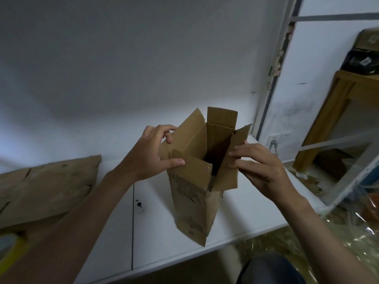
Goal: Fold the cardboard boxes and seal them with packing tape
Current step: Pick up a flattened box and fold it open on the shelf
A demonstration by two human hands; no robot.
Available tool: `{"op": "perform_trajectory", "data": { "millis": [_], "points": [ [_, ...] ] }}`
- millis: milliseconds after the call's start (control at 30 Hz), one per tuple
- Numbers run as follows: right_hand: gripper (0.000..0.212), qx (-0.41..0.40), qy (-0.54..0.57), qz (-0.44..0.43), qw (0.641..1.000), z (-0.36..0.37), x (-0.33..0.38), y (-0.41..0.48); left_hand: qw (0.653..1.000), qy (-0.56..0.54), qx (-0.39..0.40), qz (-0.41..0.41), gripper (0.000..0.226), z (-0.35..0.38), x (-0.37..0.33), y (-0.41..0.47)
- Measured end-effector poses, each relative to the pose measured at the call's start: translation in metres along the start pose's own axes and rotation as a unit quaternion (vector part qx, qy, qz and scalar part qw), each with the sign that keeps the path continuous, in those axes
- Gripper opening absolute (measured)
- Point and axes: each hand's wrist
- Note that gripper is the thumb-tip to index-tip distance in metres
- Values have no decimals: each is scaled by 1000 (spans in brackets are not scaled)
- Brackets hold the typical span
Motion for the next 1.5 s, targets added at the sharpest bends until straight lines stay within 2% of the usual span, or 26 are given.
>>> {"op": "perform_trajectory", "data": {
  "millis": [67, 167, 300, 400, 433, 533, 600, 667, 733, 900, 1000, 1067, 1133, 1267, 1367, 1433, 1500],
  "points": [
    [16, 2, 9, 0, 1000, 0, 2, 0, 999, 24, -14, -34, 99, 8, 1, -3],
    [13, 21, 27, 32, 999, -6, 4, -3, 998, 39, -33, -45, 102, 24, -6, -5],
    [27, 89, 42, 136, 986, -20, 7, 11, 997, 63, -18, -45, 100, 37, -19, -7],
    [16, 107, -5, 210, 972, -24, 1, 43, 997, 61, -18, -42, 97, 39, -23, -9],
    [20, 113, -35, 242, 963, -23, -3, 55, 997, 65, -15, -42, 97, 39, -24, -9],
    [75, 180, -110, 323, 922, -17, -20, 86, 996, 84, -6, -42, 98, 39, -30, -10],
    [110, 238, -172, 330, 897, -14, -32, 100, 994, 104, -1, -40, 99, 40, -30, -12],
    [131, 286, -193, 336, 876, -11, -45, 106, 993, 114, -2, -40, 100, 40, -29, -14],
    [140, 322, -182, 349, 861, -10, -57, 106, 992, 117, -3, -44, 100, 40, -26, -16],
    [129, 335, -112, 324, 878, -9, -56, 97, 992, 110, 11, -54, 102, 42, -21, -24],
    [107, 344, -83, 337, 872, -7, -44, 83, 990, 118, 37, -63, 107, 41, -19, -29],
    [86, 344, -109, 350, 864, -6, -29, 80, 990, 119, 50, -62, 109, 41, -16, -32],
    [70, 340, -146, 327, 870, -4, -18, 77, 991, 104, 55, -61, 109, 42, -14, -34],
    [74, 320, -178, 273, 889, 7, -23, 67, 995, 60, 47, -61, 118, 43, -17, -37],
    [67, 231, -117, 290, 921, 16, -23, 59, 996, -43, 15, -72, 116, 42, -23, -36],
    [63, 132, -41, 317, 938, 26, -18, 53, 989, -121, -7, -82, 100, 43, -29, -35],
    [60, 82, 6, 349, 934, 38, -13, 50, 982, -157, -5, -103, 80, 43, -34, -34]
  ]
}}
Point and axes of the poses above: each hand's wrist, its own y-axis towards the middle knuckle, its own z-axis out of the palm, x = y × z, and after that the axes turned 10 degrees about z, right-handed
